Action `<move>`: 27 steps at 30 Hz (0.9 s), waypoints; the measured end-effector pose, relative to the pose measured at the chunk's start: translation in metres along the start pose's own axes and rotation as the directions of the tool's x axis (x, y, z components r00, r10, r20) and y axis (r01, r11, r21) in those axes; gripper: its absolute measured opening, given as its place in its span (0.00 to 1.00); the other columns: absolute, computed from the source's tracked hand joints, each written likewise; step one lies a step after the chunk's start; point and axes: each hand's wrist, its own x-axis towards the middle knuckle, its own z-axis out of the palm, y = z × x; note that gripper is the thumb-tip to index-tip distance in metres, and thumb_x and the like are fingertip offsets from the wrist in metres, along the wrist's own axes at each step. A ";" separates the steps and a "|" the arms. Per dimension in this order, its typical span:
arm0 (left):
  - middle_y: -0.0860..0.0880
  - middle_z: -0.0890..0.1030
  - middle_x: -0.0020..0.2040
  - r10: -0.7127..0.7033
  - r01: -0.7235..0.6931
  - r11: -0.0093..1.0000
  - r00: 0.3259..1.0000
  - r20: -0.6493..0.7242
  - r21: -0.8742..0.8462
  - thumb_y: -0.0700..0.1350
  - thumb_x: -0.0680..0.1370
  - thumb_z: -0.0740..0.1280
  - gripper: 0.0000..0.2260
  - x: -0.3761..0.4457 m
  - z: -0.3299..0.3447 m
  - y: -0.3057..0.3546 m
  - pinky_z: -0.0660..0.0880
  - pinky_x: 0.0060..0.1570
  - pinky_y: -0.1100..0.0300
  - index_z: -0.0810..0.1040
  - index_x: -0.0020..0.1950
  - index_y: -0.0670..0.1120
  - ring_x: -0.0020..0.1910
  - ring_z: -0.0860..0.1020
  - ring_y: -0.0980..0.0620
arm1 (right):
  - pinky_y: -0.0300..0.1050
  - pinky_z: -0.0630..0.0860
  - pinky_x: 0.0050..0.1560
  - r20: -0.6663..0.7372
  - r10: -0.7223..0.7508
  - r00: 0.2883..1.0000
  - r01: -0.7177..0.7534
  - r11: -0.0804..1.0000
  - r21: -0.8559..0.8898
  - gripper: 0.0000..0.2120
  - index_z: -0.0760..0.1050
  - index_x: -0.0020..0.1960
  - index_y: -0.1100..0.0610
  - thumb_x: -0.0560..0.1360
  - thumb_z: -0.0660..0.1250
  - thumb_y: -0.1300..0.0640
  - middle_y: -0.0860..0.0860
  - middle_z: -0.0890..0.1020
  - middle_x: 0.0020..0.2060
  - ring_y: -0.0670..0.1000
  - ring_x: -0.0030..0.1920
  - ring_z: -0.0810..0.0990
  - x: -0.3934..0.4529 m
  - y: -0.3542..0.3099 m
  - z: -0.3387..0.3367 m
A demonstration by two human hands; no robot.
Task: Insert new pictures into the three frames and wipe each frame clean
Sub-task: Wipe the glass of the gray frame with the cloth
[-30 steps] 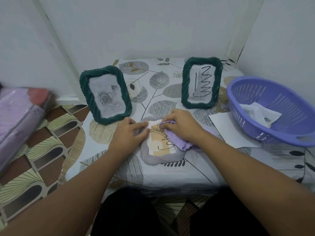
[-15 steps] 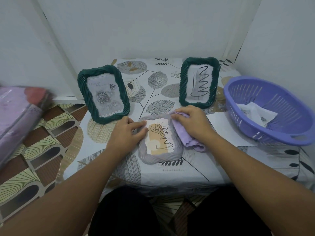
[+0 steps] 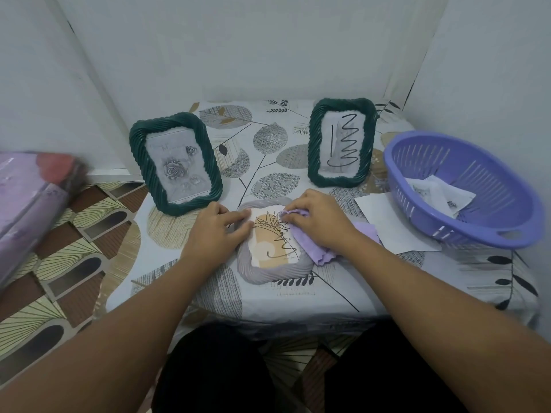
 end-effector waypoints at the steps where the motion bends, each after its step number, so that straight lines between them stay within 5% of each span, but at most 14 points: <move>1: 0.51 0.73 0.48 0.000 0.000 1.000 1.000 0.000 -0.003 0.57 0.76 0.73 0.15 0.000 0.000 0.000 0.71 0.53 0.53 0.85 0.61 0.58 0.51 0.73 0.49 | 0.43 0.65 0.44 0.016 -0.013 1.000 0.013 0.999 -0.035 0.11 0.86 0.55 0.49 0.77 0.72 0.45 0.49 0.75 0.45 0.47 0.45 0.73 -0.001 -0.002 0.000; 9: 0.51 0.72 0.47 0.004 -0.005 1.000 1.000 -0.009 -0.001 0.58 0.76 0.72 0.15 0.000 0.000 0.000 0.72 0.52 0.53 0.85 0.61 0.58 0.51 0.73 0.49 | 0.44 0.67 0.44 0.097 -0.062 0.993 0.077 0.984 -0.161 0.11 0.85 0.55 0.48 0.78 0.71 0.45 0.47 0.73 0.44 0.48 0.45 0.72 0.004 -0.008 -0.002; 16: 0.51 0.72 0.47 0.020 -0.020 1.000 1.000 -0.021 -0.002 0.57 0.76 0.73 0.15 0.001 0.002 -0.002 0.72 0.52 0.53 0.85 0.61 0.58 0.50 0.73 0.49 | 0.44 0.70 0.46 0.202 -0.103 0.974 0.124 0.988 -0.095 0.10 0.87 0.54 0.48 0.76 0.74 0.45 0.49 0.76 0.45 0.48 0.47 0.75 -0.002 -0.011 -0.006; 22: 0.50 0.73 0.48 0.017 -0.017 1.000 1.000 -0.007 0.005 0.58 0.76 0.72 0.15 0.001 0.001 -0.002 0.73 0.54 0.52 0.84 0.62 0.58 0.50 0.73 0.49 | 0.46 0.69 0.46 0.074 -0.053 0.996 0.063 0.988 -0.138 0.11 0.86 0.55 0.48 0.78 0.71 0.45 0.48 0.74 0.44 0.48 0.46 0.72 0.005 -0.013 0.004; 27: 0.51 0.72 0.47 0.027 -0.027 1.000 1.000 -0.015 -0.001 0.58 0.76 0.72 0.15 0.001 0.002 -0.004 0.73 0.53 0.51 0.85 0.62 0.58 0.50 0.74 0.49 | 0.43 0.68 0.47 0.207 -0.093 0.974 0.110 0.991 -0.072 0.10 0.87 0.53 0.48 0.76 0.74 0.45 0.48 0.77 0.46 0.46 0.47 0.74 -0.003 -0.007 -0.006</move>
